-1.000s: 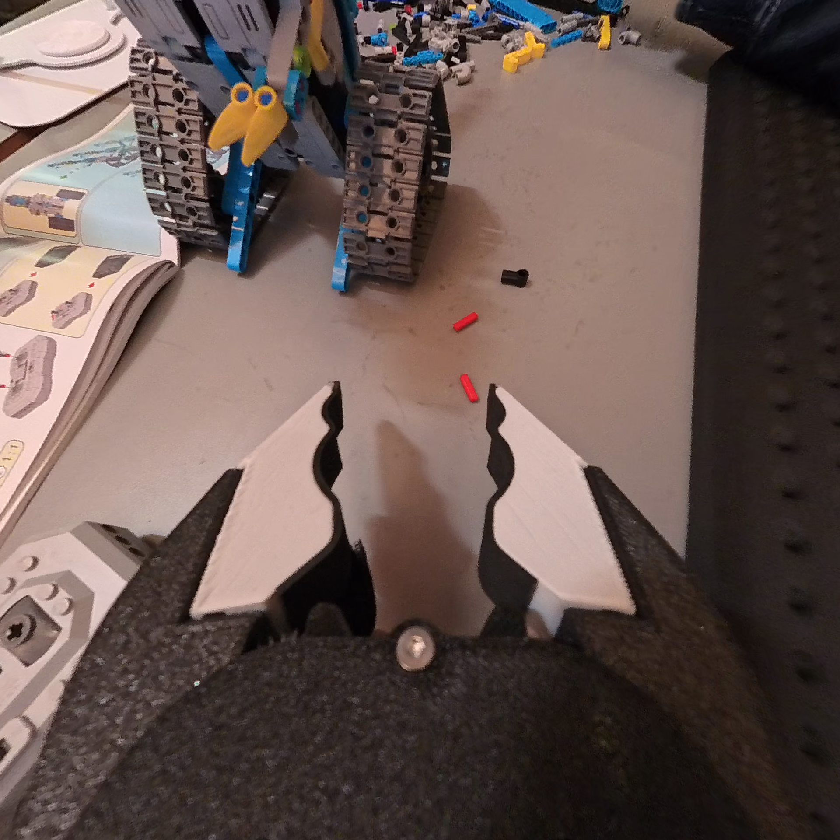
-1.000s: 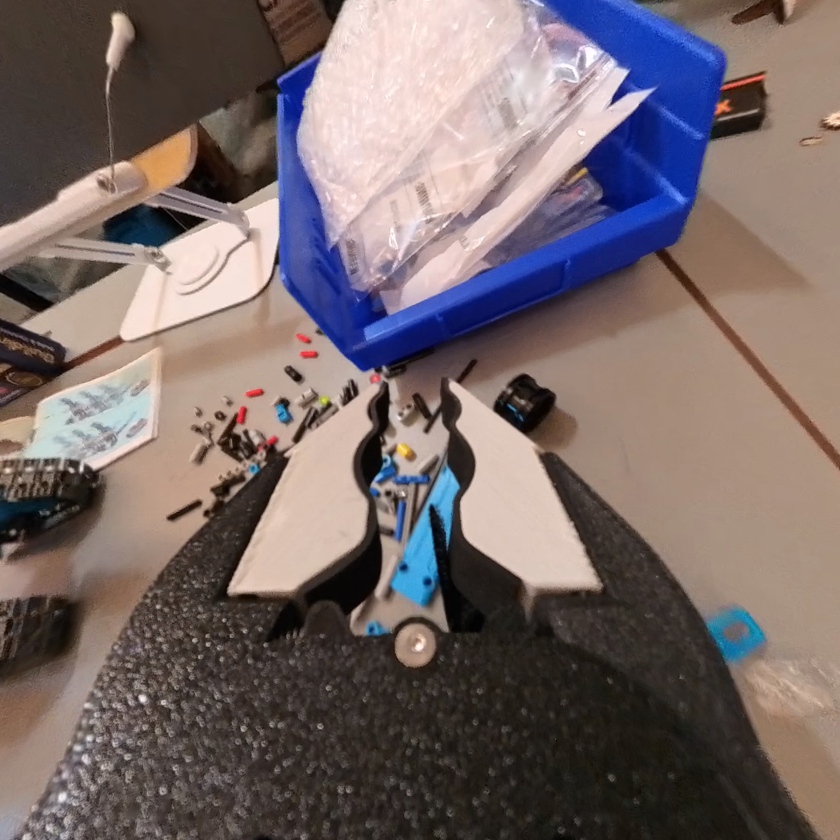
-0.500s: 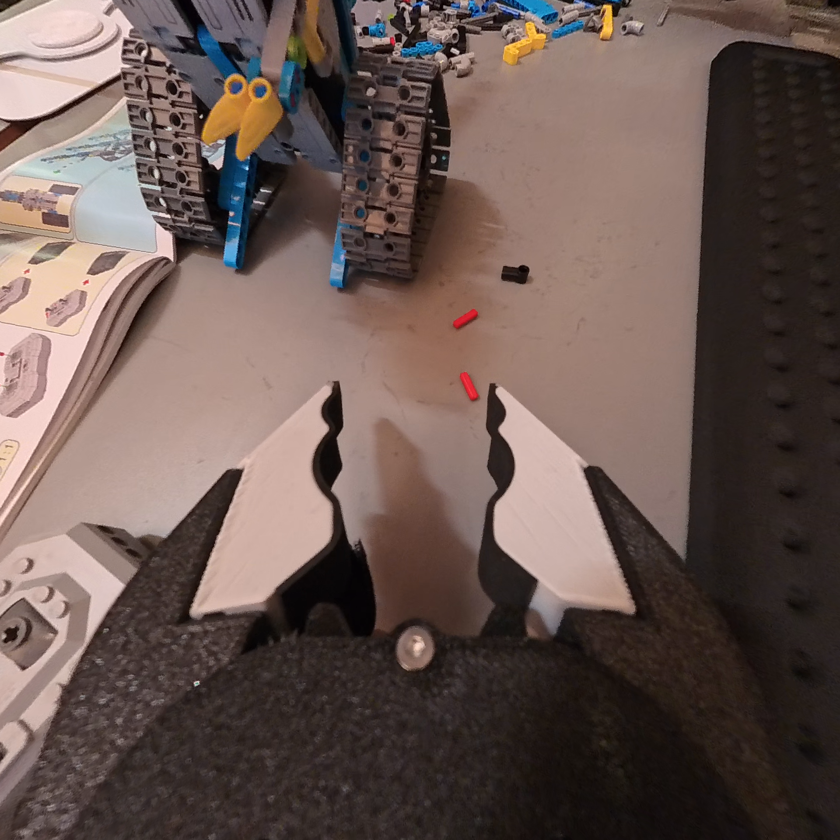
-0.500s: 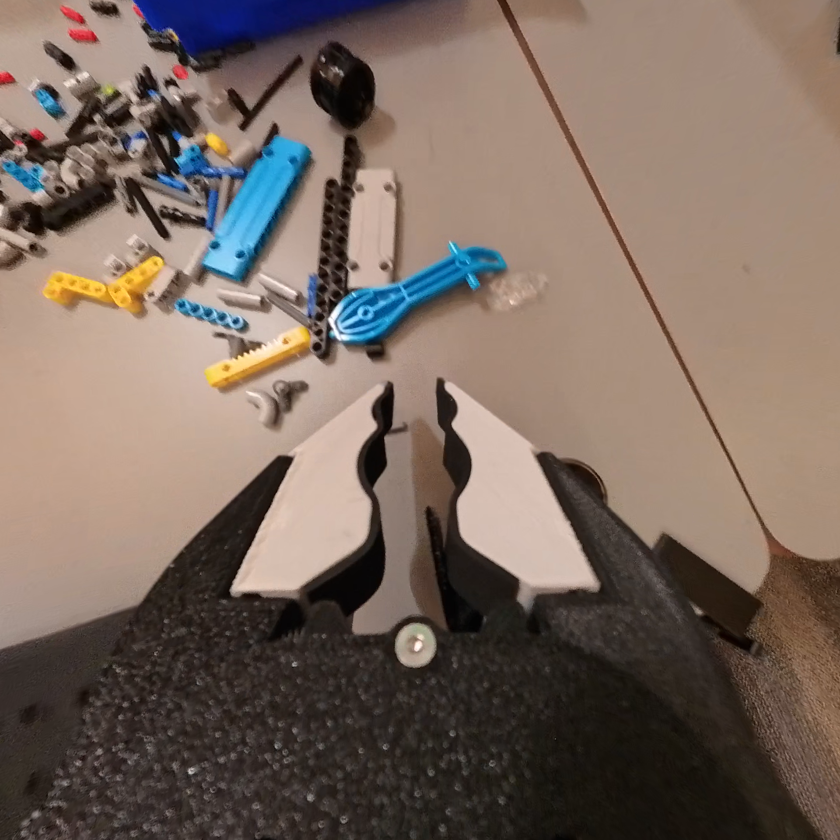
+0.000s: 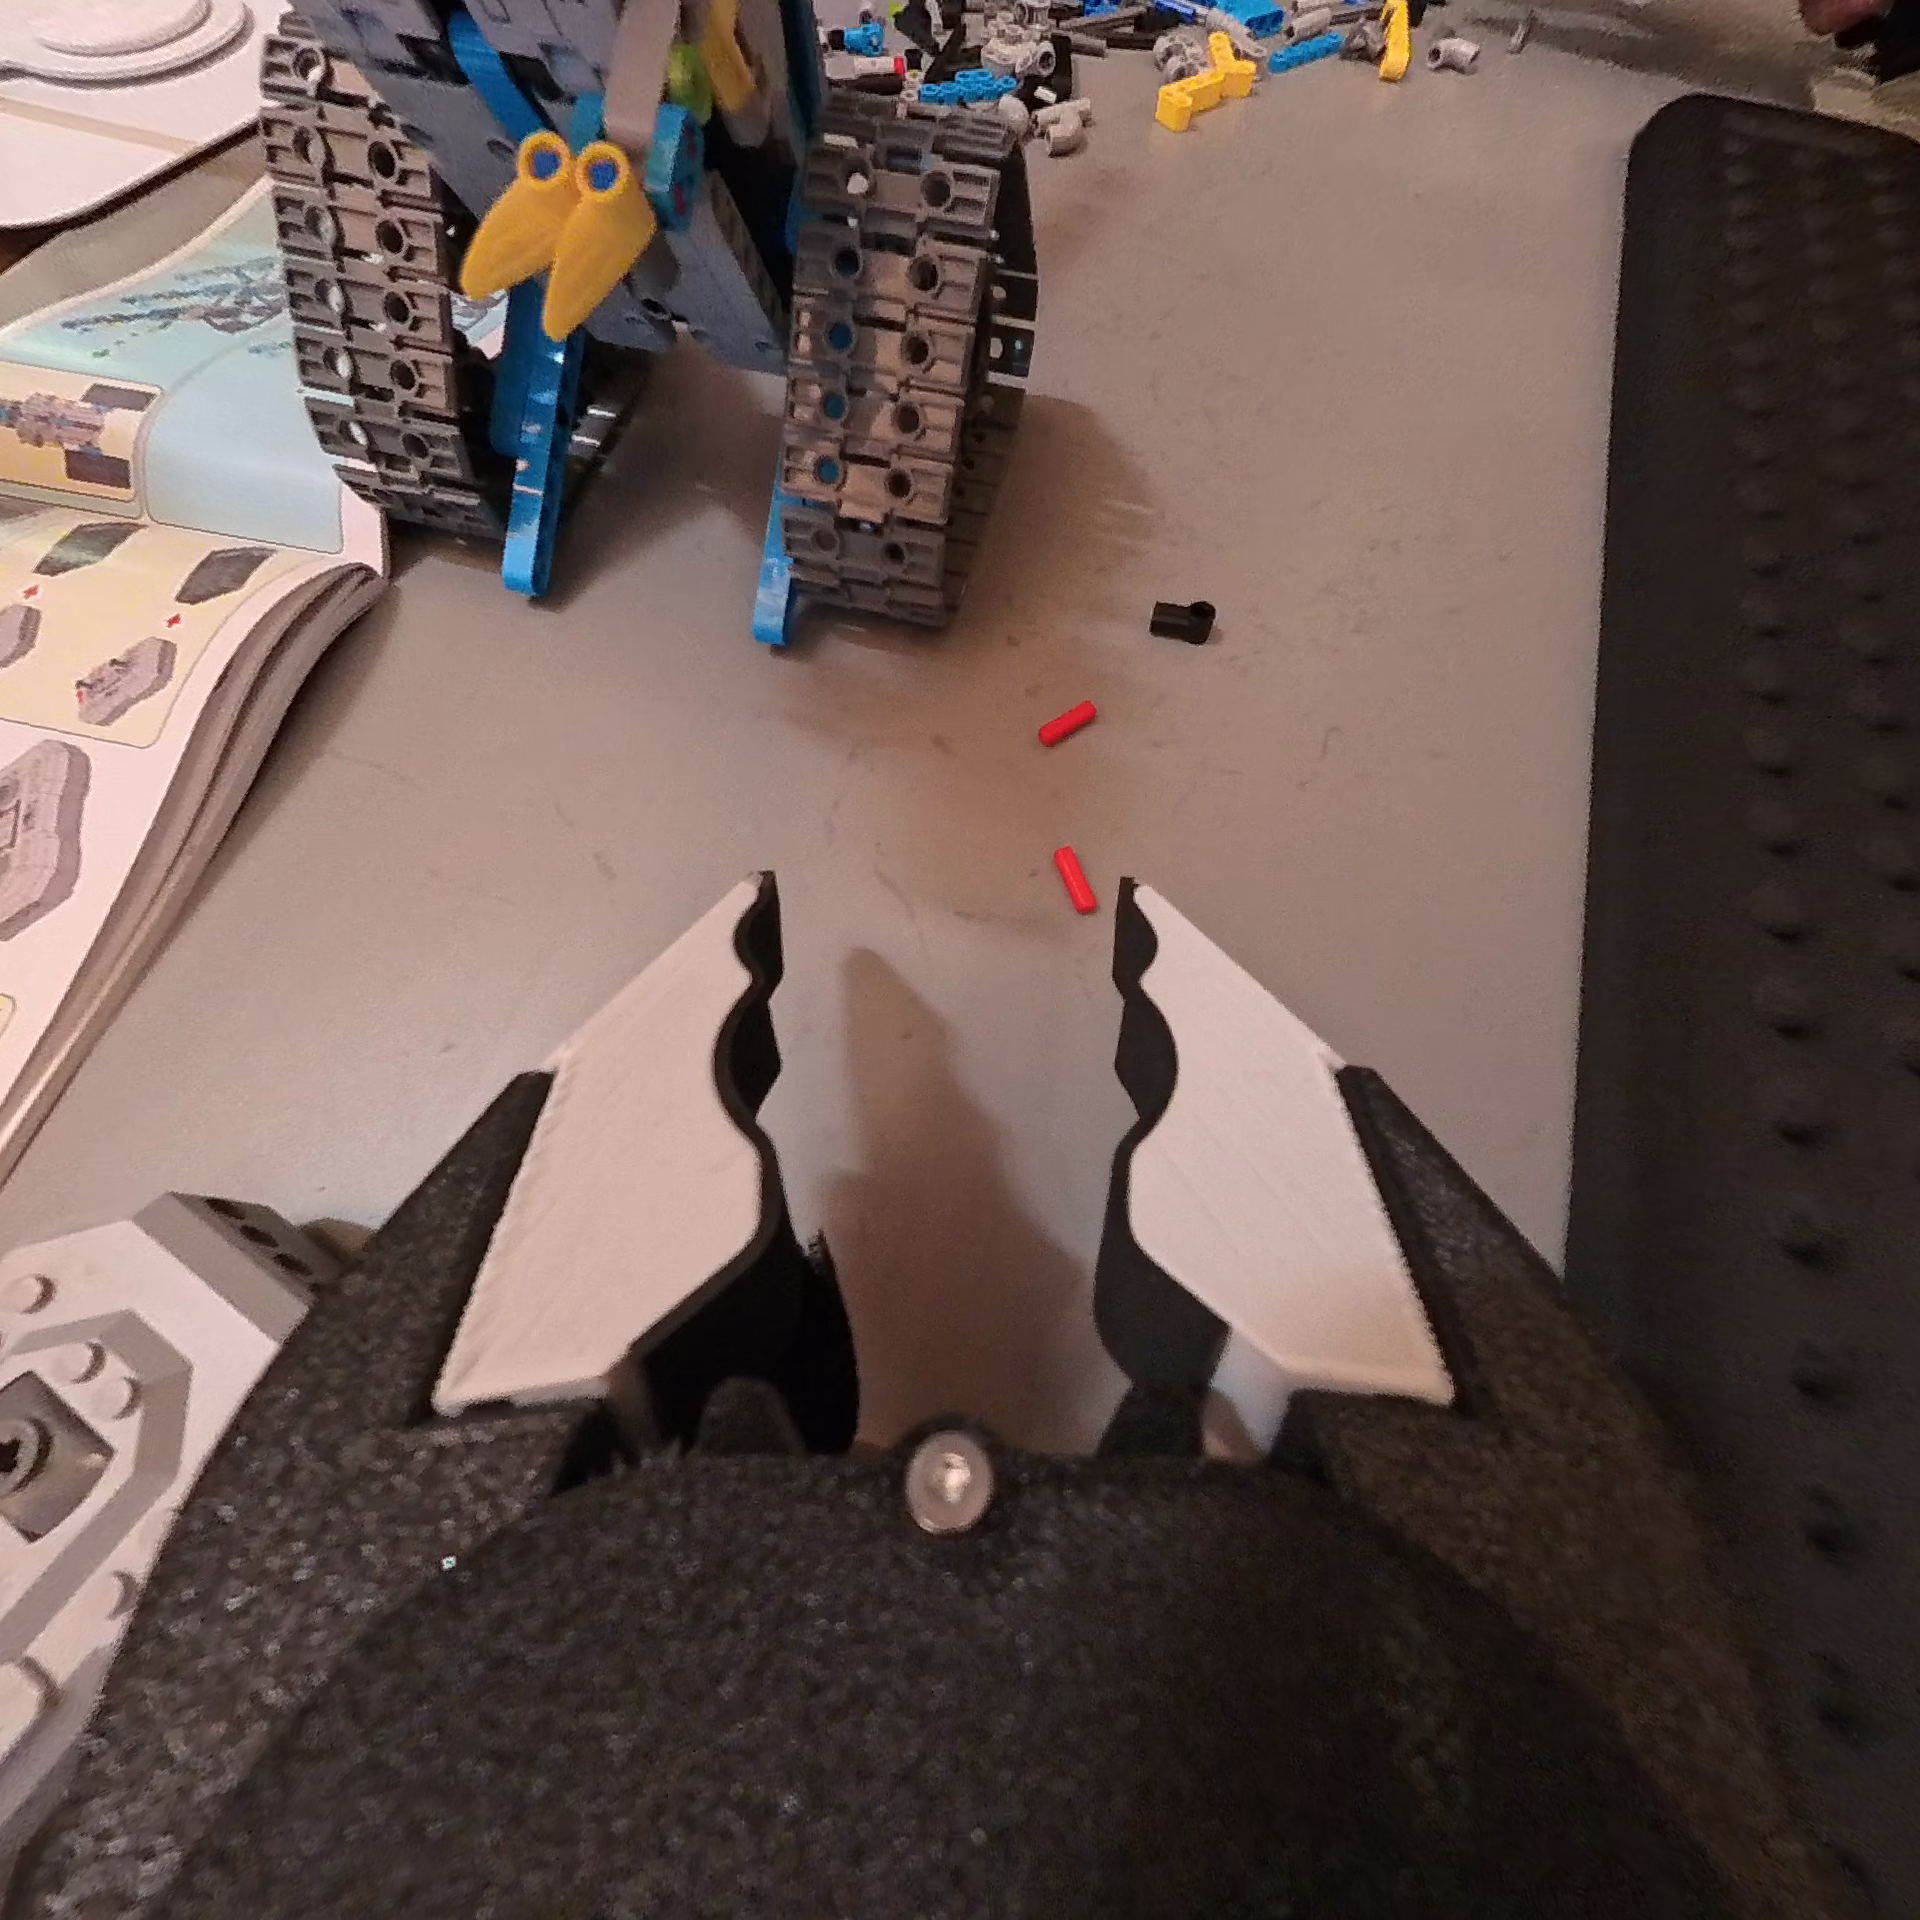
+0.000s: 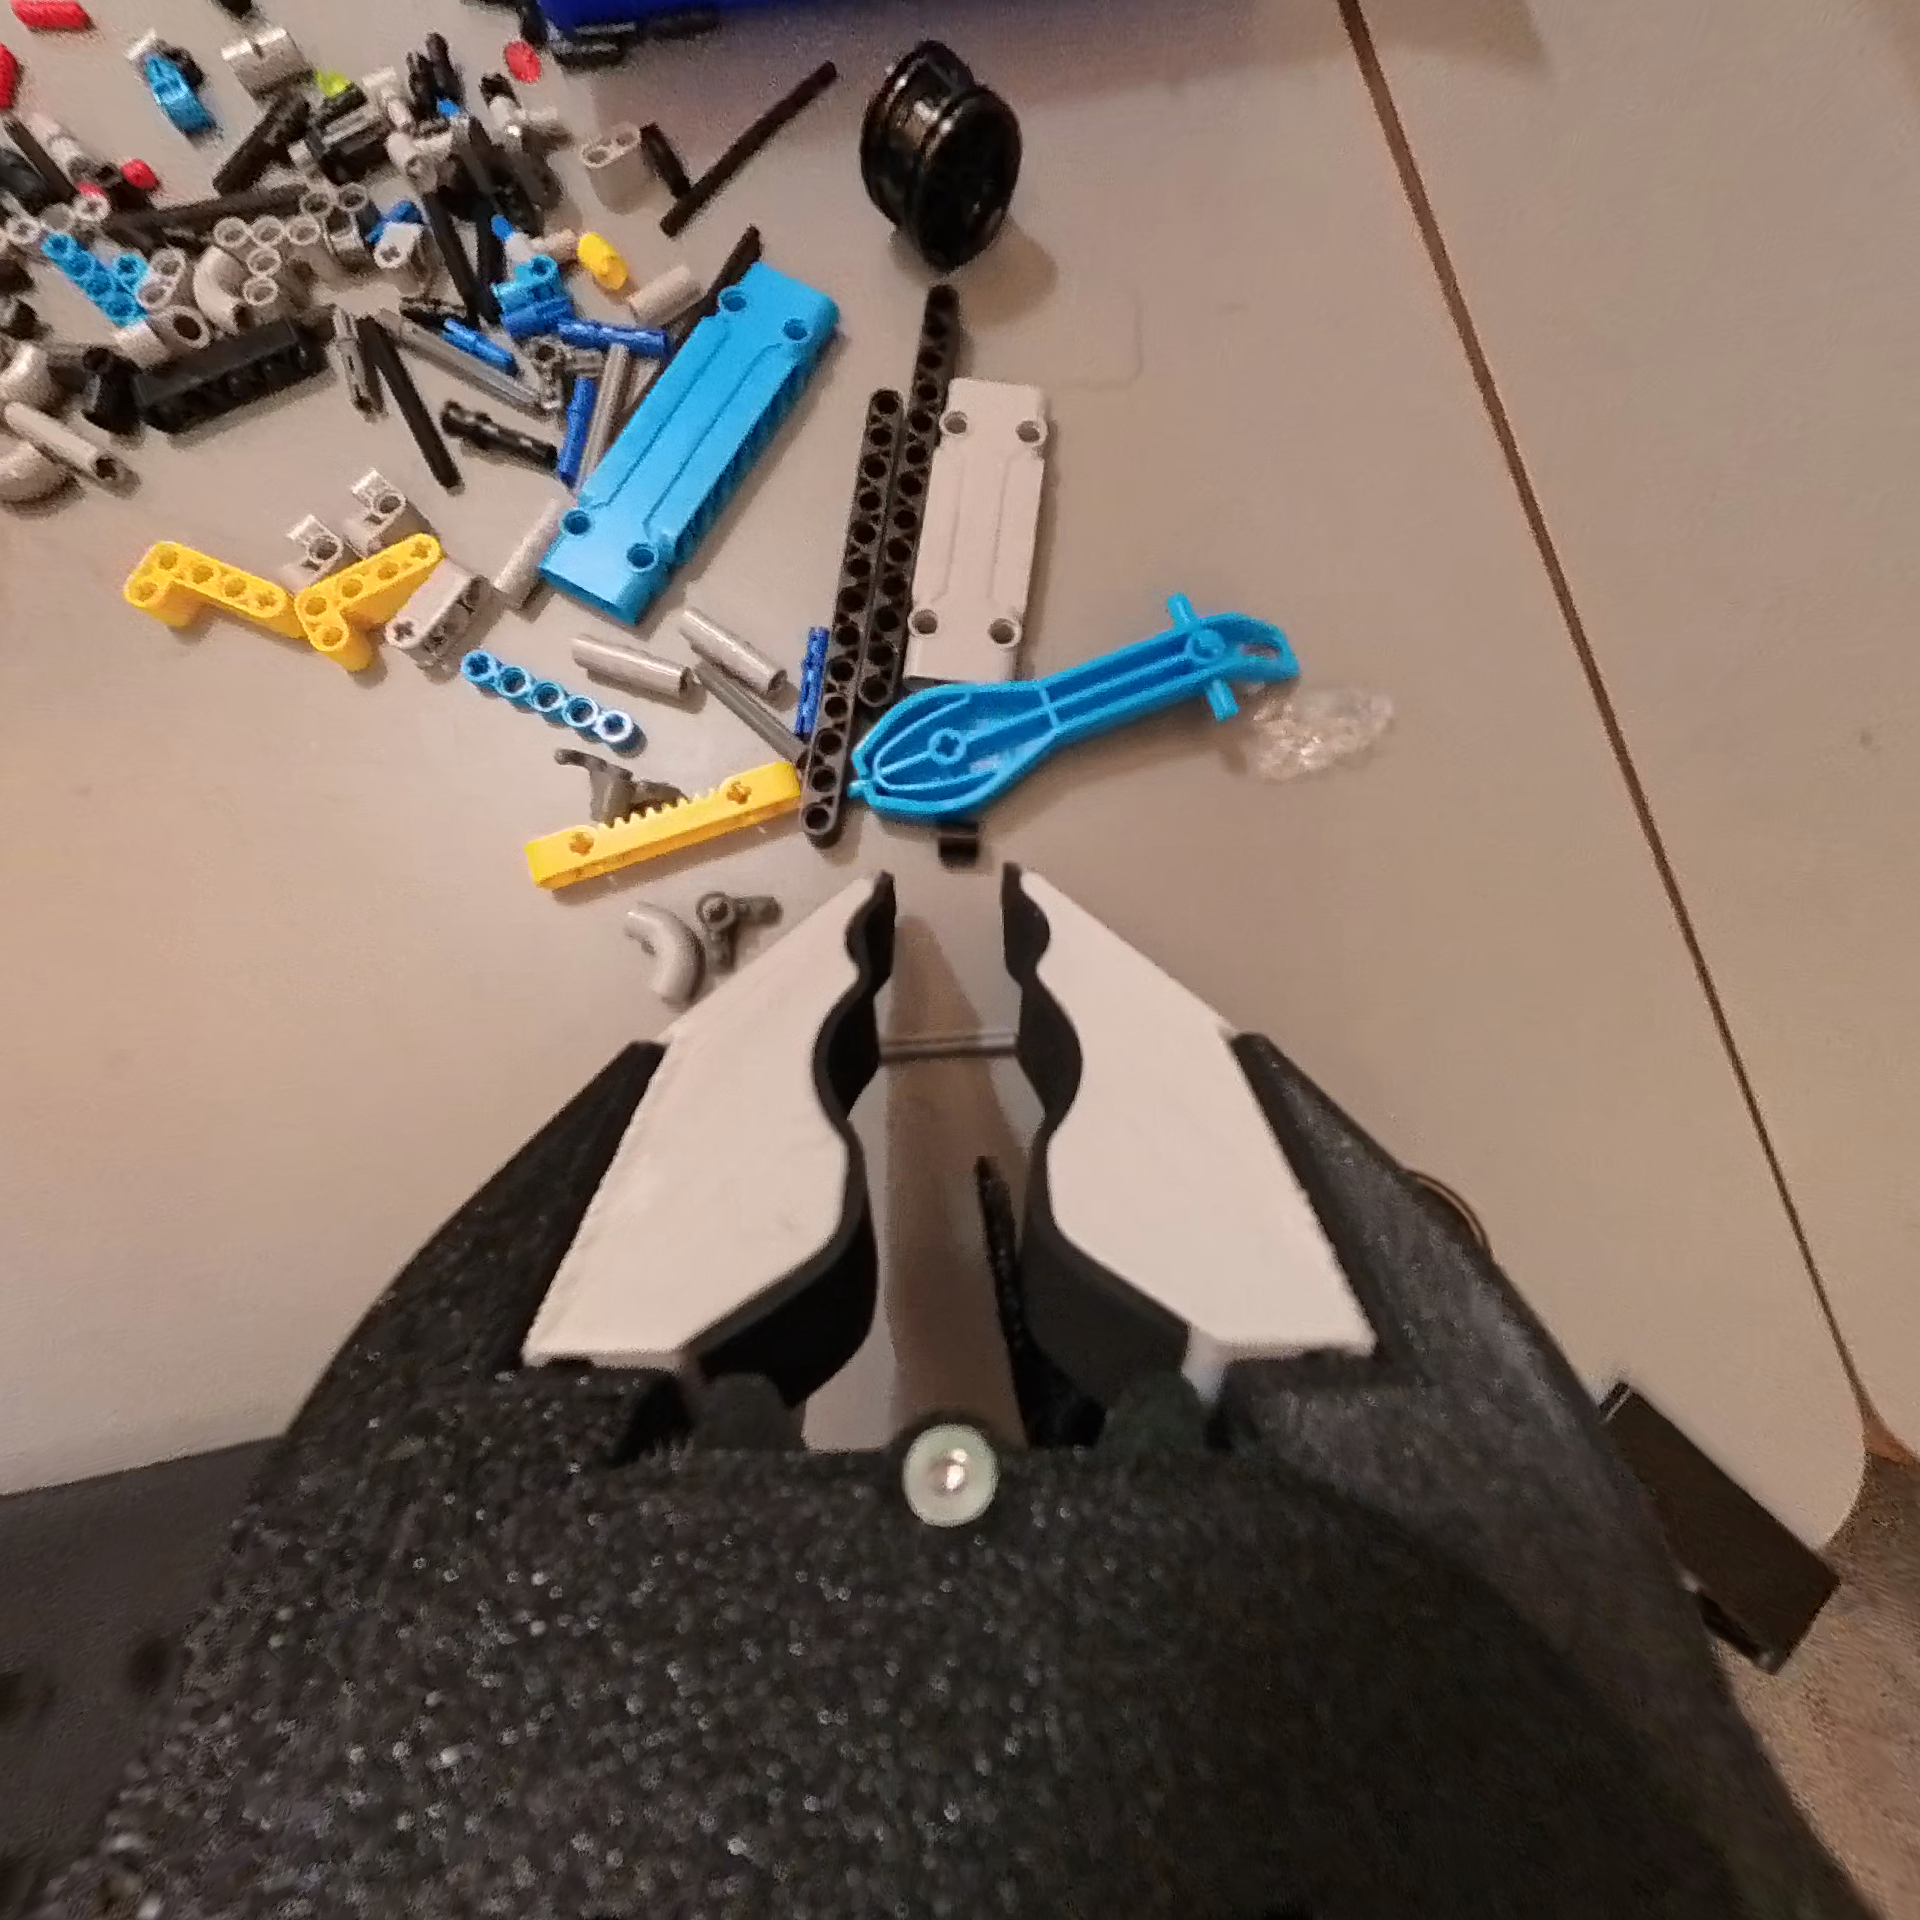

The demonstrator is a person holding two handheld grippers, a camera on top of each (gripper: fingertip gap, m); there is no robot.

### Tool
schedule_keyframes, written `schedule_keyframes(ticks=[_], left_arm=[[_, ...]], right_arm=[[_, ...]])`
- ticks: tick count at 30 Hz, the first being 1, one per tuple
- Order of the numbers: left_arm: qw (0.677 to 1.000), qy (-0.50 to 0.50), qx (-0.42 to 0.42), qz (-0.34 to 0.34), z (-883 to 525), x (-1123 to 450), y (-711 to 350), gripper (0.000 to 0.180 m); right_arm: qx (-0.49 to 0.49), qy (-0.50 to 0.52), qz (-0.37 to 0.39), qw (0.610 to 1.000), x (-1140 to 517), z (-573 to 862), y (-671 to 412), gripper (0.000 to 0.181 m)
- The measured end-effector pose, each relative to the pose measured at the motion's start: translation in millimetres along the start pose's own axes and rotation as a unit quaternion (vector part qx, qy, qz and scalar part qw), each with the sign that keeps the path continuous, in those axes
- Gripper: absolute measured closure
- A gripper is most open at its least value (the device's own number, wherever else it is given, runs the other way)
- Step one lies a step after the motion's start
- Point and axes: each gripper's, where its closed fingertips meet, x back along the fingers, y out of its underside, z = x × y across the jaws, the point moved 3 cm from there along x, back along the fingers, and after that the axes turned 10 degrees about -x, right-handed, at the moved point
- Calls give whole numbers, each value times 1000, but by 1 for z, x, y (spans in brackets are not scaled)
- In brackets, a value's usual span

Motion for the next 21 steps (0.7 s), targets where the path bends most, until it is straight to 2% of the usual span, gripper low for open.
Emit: schedule_keyframes(ticks=[4, 7, 12, 16, 21], left_arm=[[1000, 1, 2, 0, 0, 0, 0, 117], [1000, 3, 4, -3, 0, -1, 1, 117], [1000, -5, 7, 1, -2, 0, 0, 117], [998, -50, 20, 32, -13, 8, -7, 118], [978, -160, 97, 87, -52, 35, -18, 119]], right_arm=[[12, 14, -9, 1000, -6, -4, -5, 160], [19, -1, 13, 1000, 5, -28, -19, 160], [1, -143, 48, 989, 15, -119, -31, 160], [-2, -180, 84, 980, 6, -162, -39, 157], [-3, -188, 140, 972, 1, -182, -50, 157]])
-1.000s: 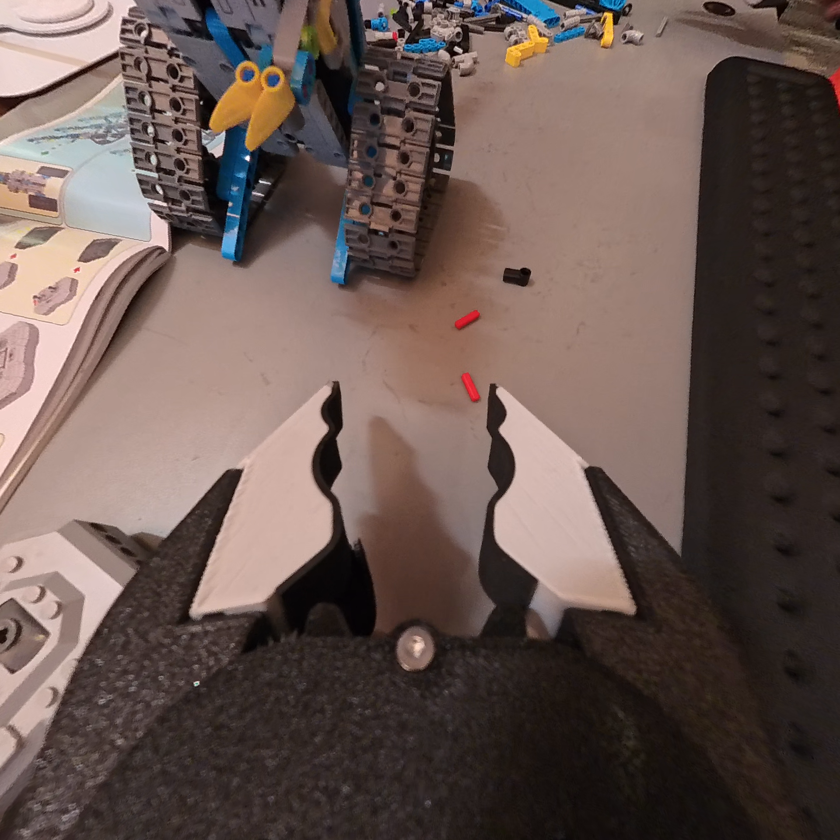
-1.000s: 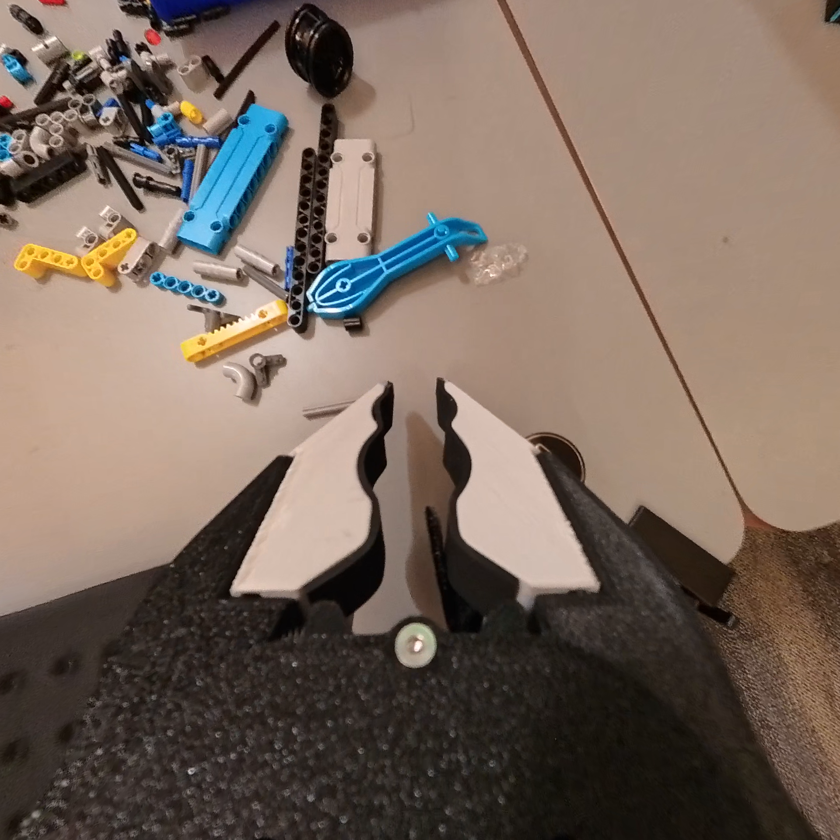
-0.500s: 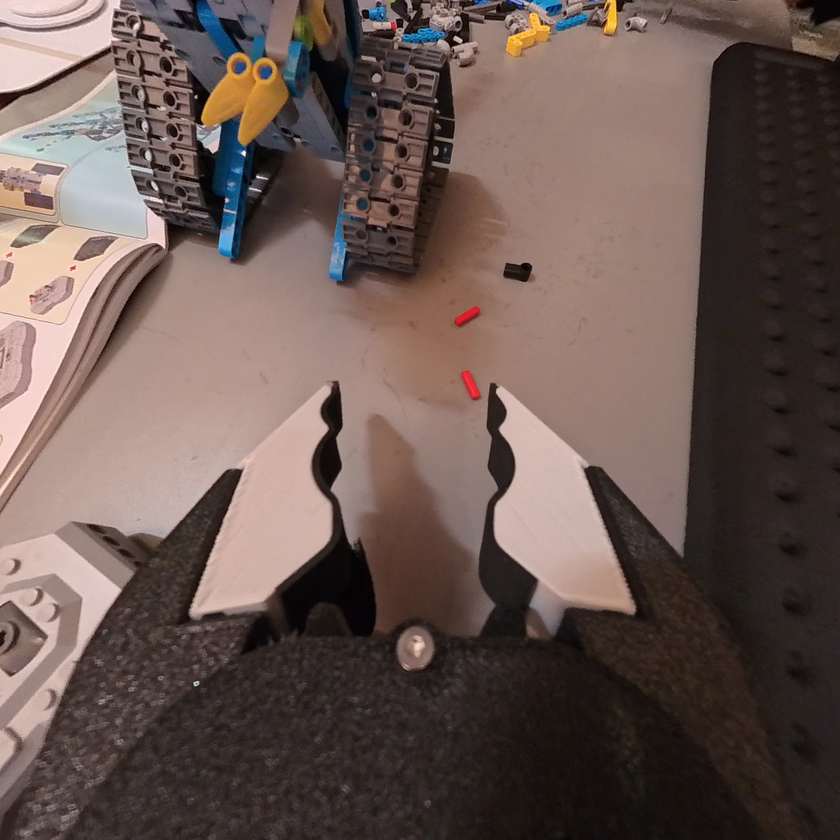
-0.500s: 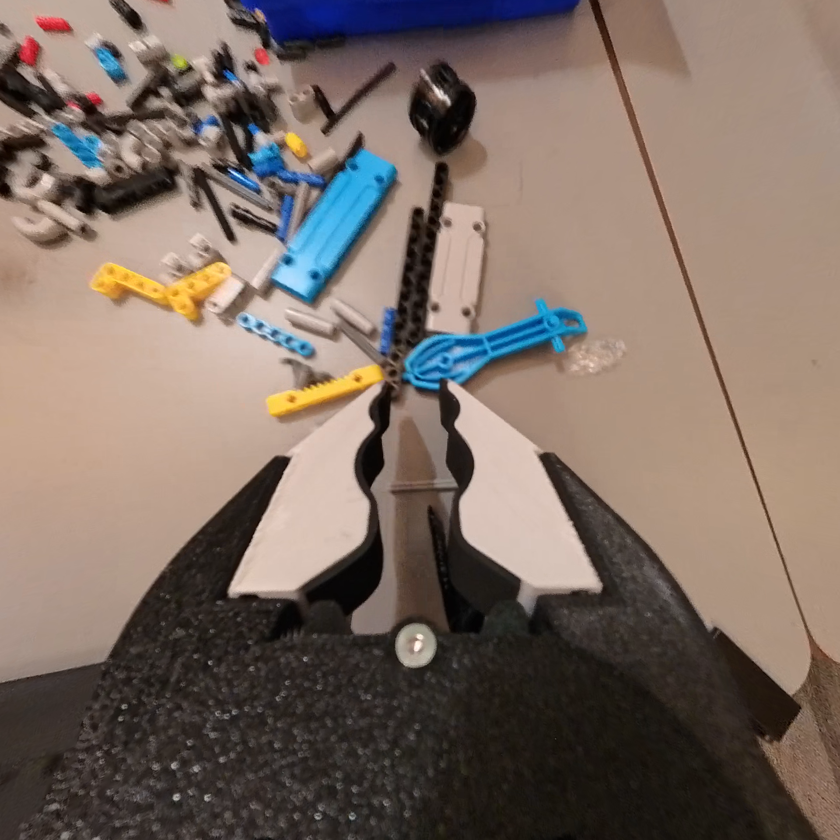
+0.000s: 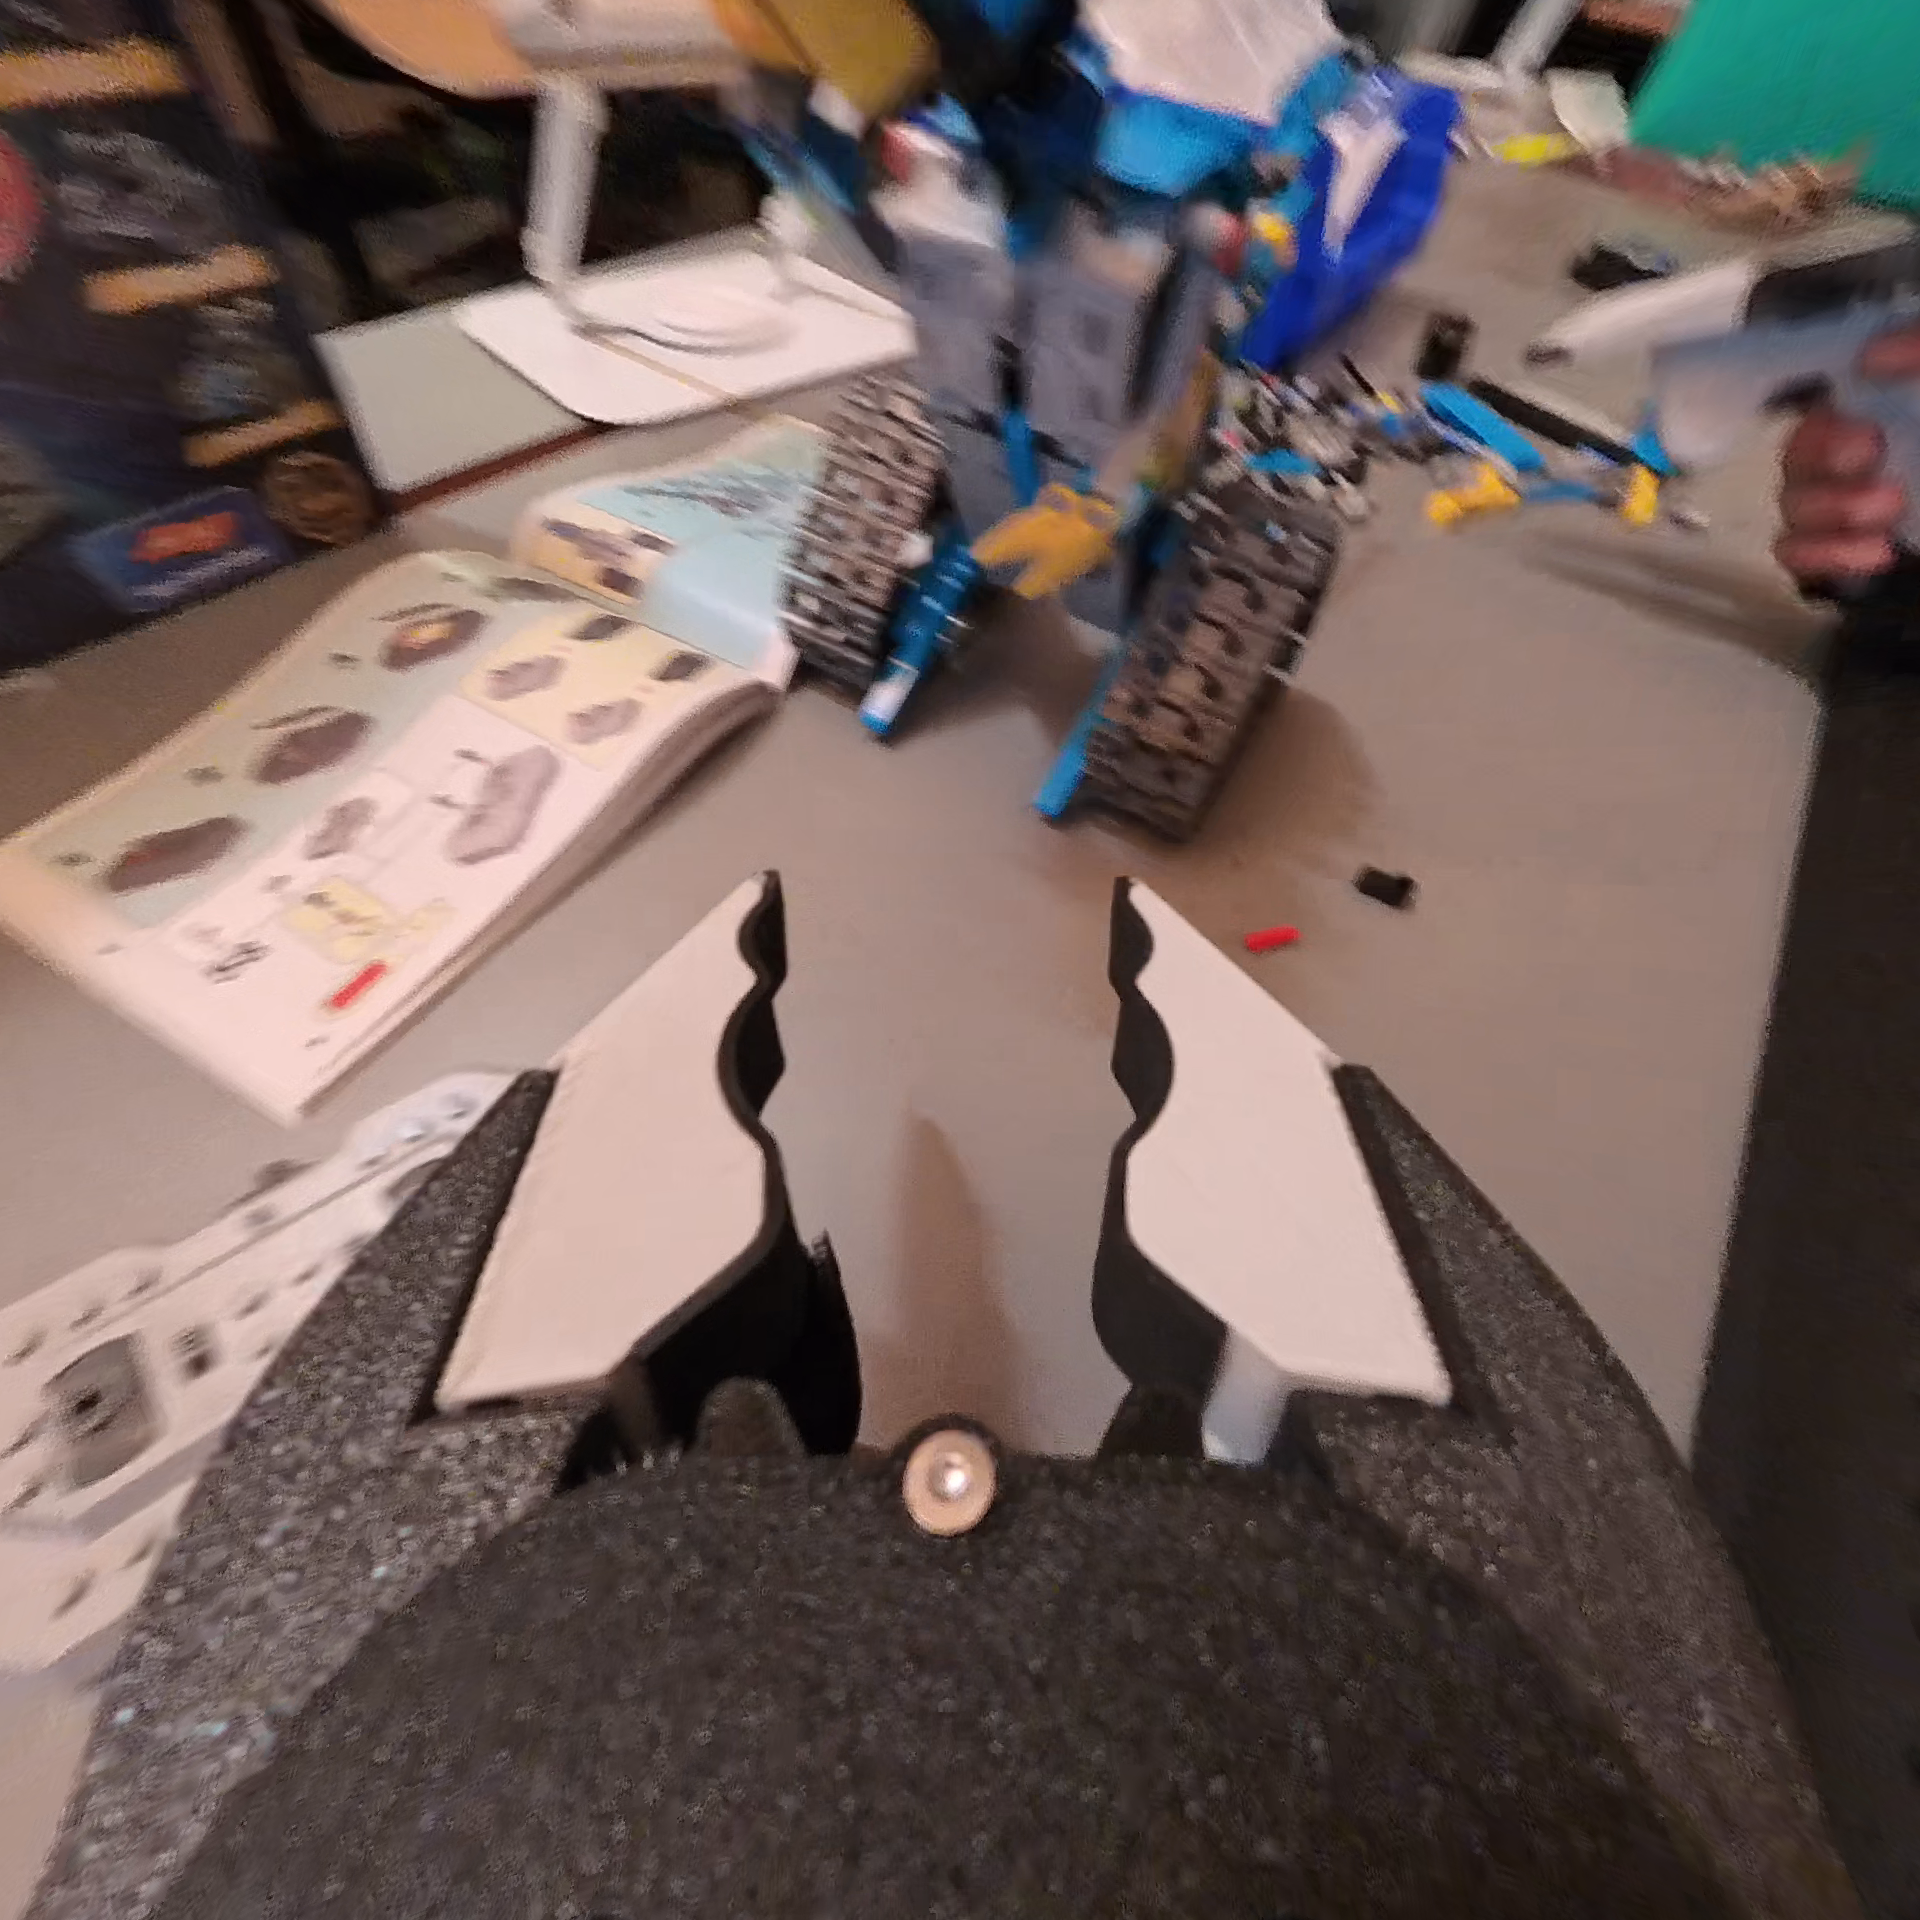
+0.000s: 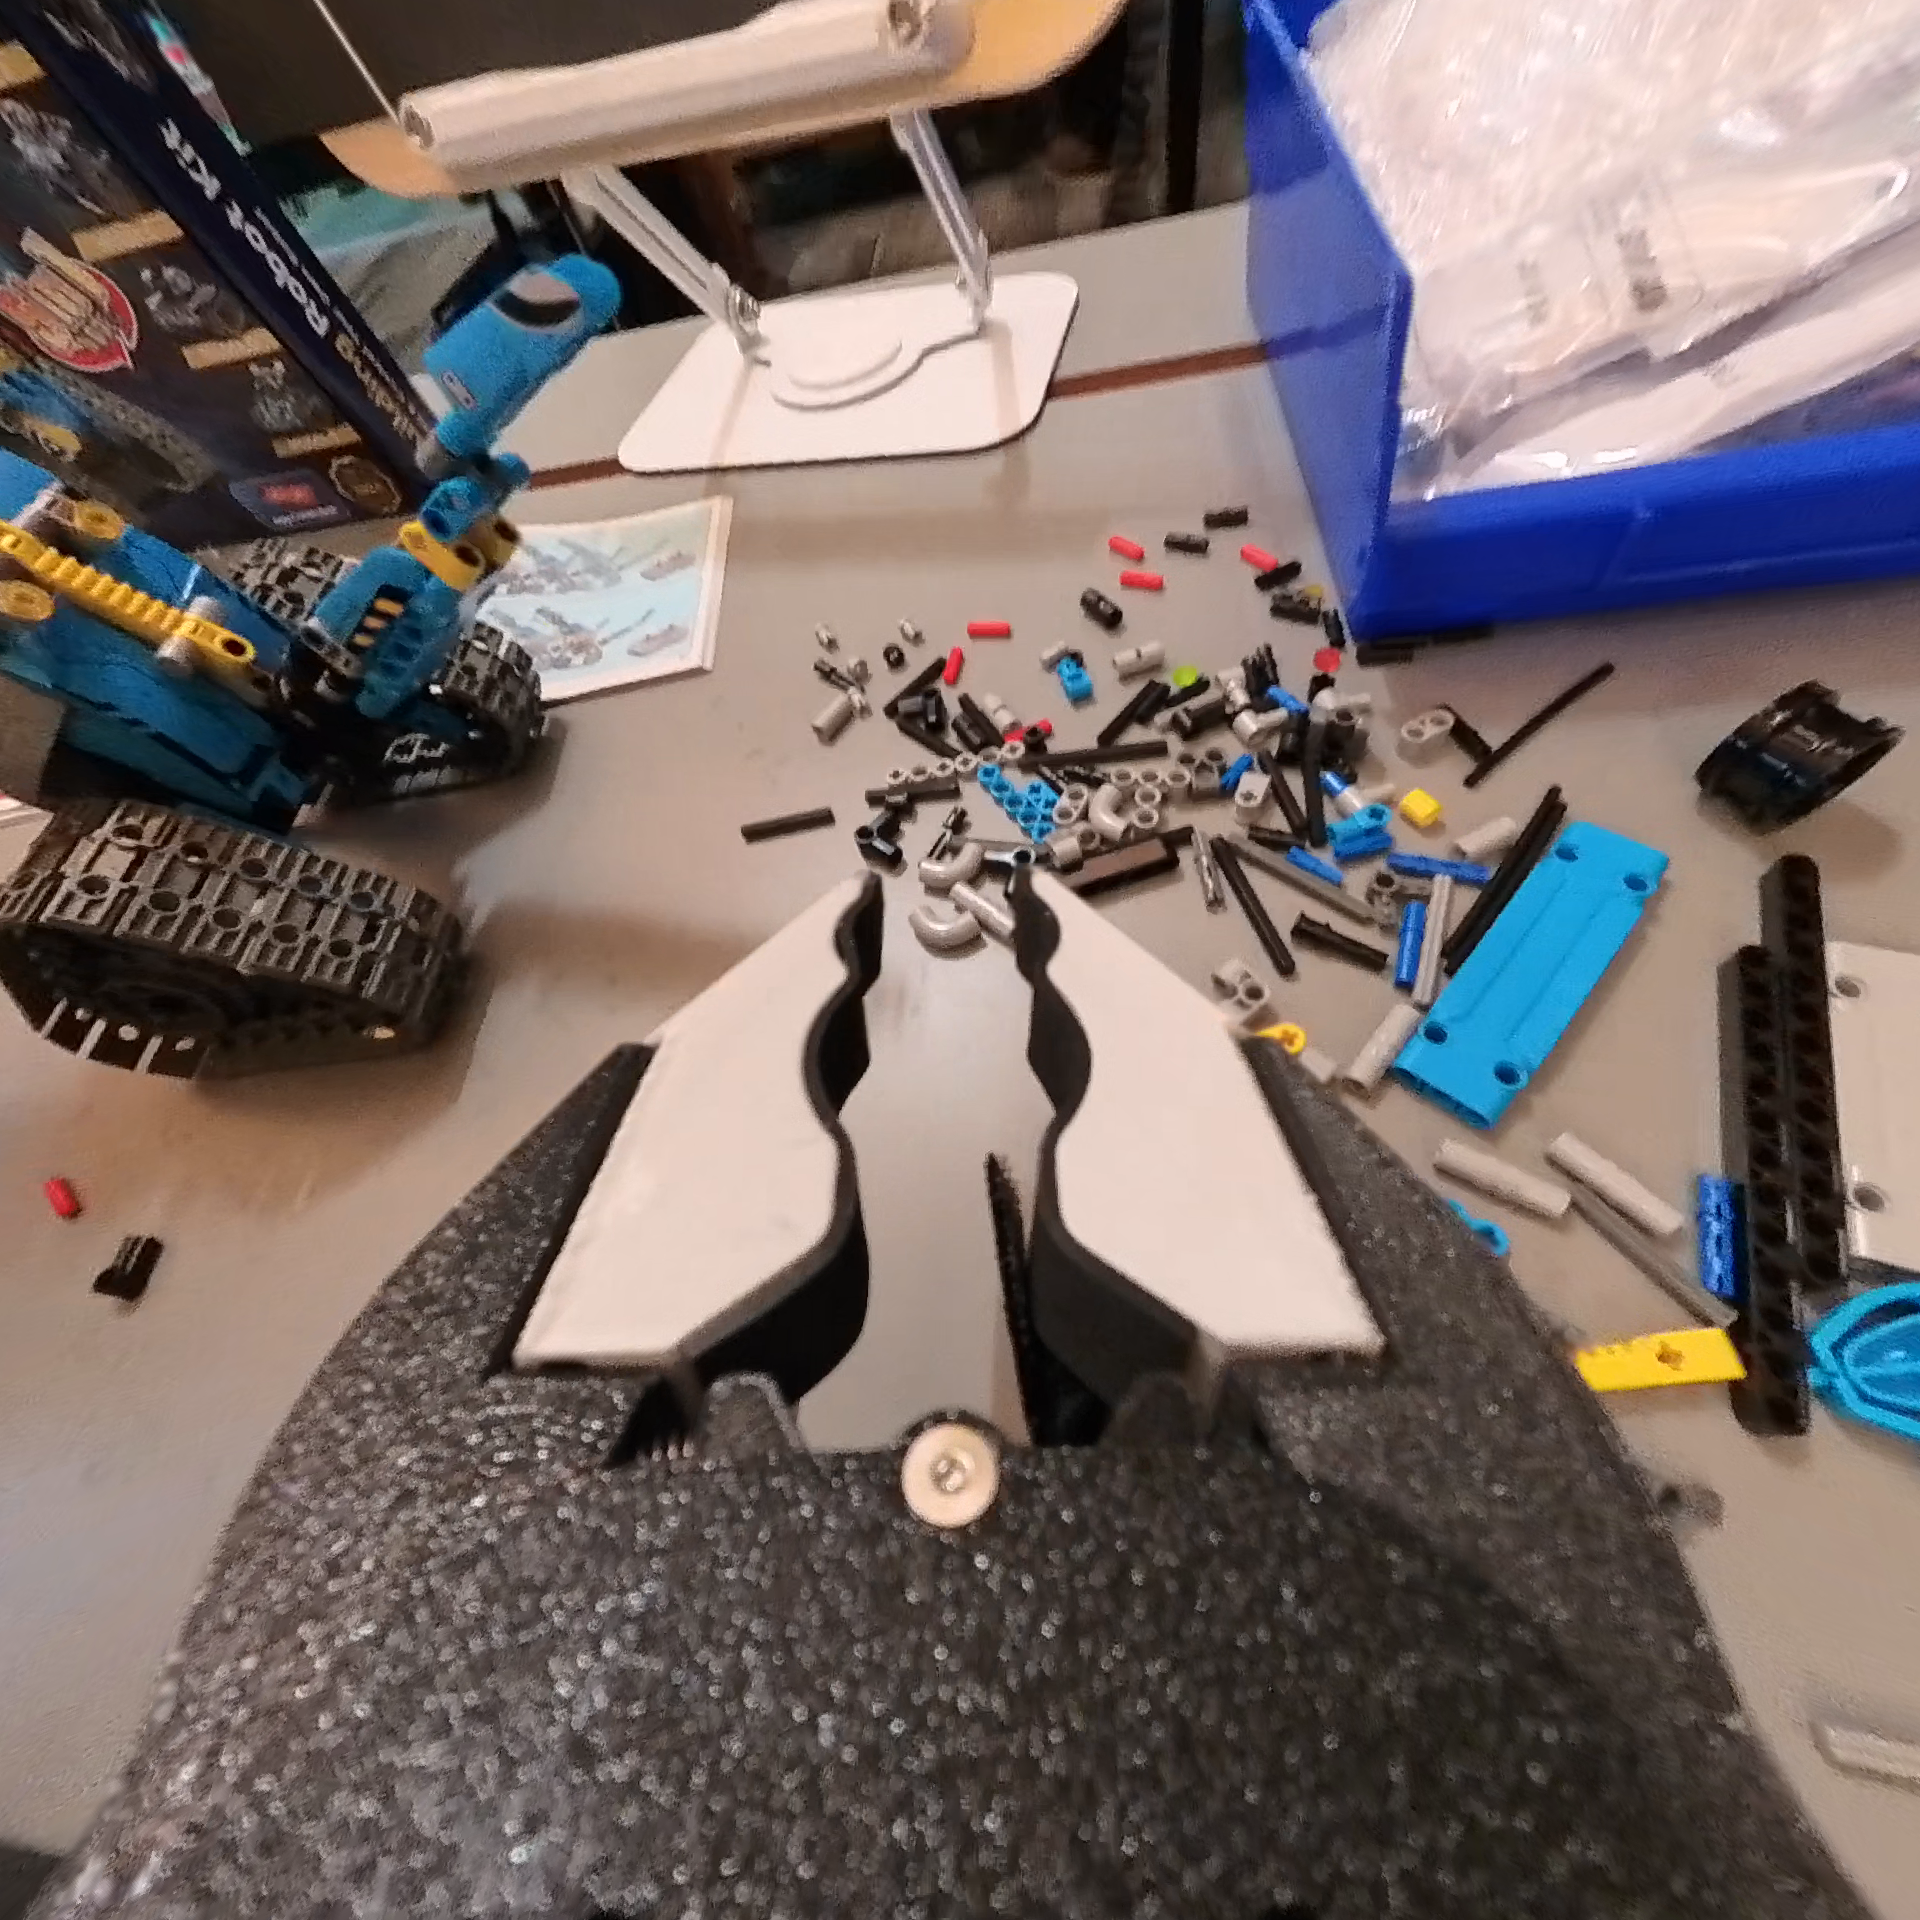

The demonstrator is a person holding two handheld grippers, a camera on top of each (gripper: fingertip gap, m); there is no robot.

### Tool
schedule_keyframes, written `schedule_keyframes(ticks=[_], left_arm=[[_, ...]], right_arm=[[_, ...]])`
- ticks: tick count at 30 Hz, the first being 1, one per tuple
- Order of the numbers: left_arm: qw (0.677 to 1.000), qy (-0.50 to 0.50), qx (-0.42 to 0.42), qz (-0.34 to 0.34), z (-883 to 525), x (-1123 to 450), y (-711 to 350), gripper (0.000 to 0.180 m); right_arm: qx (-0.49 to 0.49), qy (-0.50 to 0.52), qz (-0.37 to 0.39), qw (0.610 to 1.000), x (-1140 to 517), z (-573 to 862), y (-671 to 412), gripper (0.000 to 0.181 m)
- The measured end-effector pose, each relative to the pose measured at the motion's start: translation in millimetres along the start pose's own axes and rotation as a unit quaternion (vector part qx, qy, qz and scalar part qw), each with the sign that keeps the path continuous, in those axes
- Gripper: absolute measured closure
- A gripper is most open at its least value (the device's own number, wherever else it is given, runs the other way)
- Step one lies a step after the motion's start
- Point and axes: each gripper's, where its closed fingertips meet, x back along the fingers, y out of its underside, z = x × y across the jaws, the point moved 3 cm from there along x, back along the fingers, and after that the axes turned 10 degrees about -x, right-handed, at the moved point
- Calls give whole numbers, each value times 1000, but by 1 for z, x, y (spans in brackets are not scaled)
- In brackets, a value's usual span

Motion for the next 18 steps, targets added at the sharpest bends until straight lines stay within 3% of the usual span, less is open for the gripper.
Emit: schedule_keyframes(ticks=[3, 6, 14, 18], left_arm=[[991, -134, 16, -6, -44, 16, 0, 119], [978, -204, 45, 10, -77, 36, 1, 124], [971, -220, 56, 74, -93, 57, -14, 129], [974, -212, 51, 65, -90, 51, -10, 128]], right_arm=[[25, 27, 17, 999, -5, 5, 4, 157], [34, 37, 21, 999, -6, 7, 2, 157], [40, 52, -5, 998, -15, 11, 9, 159], [41, 52, -11, 998, -17, 11, 11, 160]])
